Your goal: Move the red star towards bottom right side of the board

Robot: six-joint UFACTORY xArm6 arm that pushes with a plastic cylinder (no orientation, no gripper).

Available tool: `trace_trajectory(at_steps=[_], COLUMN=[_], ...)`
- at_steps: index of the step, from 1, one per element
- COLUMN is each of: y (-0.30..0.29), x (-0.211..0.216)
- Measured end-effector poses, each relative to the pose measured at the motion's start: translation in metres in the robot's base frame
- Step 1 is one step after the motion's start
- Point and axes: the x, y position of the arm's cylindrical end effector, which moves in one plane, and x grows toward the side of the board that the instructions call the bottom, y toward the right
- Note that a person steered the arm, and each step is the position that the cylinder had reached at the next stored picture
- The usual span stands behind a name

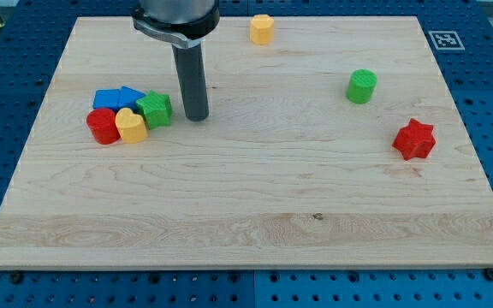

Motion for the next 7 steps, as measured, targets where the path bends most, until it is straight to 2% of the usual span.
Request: trace_trajectory(at_steps=[1,2,5,7], y=[0.009,0.055,0.117,0.127], x=[-0.006,-0.013,-0.006,-0.006])
